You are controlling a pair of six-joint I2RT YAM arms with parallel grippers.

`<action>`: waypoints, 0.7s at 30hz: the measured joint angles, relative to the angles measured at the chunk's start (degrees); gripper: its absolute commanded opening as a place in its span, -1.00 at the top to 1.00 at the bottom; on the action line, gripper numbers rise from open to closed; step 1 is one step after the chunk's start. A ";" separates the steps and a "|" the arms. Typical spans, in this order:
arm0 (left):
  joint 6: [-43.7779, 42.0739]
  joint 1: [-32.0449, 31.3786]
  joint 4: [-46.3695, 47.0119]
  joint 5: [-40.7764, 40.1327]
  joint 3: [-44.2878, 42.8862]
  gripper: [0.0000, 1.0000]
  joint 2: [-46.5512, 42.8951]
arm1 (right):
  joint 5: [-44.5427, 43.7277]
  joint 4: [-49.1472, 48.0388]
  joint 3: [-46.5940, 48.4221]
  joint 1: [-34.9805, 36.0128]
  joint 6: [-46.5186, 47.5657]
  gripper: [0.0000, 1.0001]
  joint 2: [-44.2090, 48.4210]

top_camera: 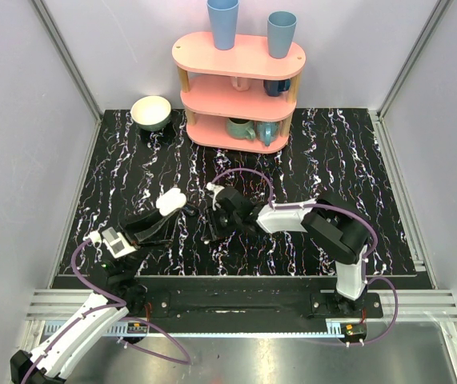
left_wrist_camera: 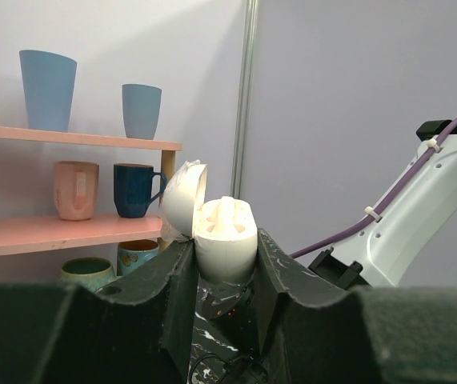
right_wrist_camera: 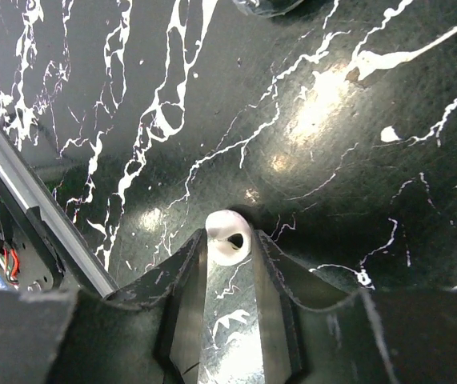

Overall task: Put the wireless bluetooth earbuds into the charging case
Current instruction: Pick up the right earbud from the center of the board.

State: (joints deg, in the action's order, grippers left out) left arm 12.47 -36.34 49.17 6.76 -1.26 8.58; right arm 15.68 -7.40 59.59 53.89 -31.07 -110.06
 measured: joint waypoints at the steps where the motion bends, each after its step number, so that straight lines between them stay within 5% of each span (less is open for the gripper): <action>1: 0.00 0.00 -0.02 0.00 0.00 1.00 0.00 | -0.24 0.11 0.15 0.22 0.22 0.26 -0.04; 21: 0.02 0.00 -0.20 -0.81 0.00 1.00 -0.72 | -7.15 4.59 3.48 3.80 3.78 0.27 -0.52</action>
State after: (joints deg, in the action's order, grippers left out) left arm 12.49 -36.34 48.97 5.96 -1.26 7.86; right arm 8.54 -2.81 63.07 57.69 -27.29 -110.59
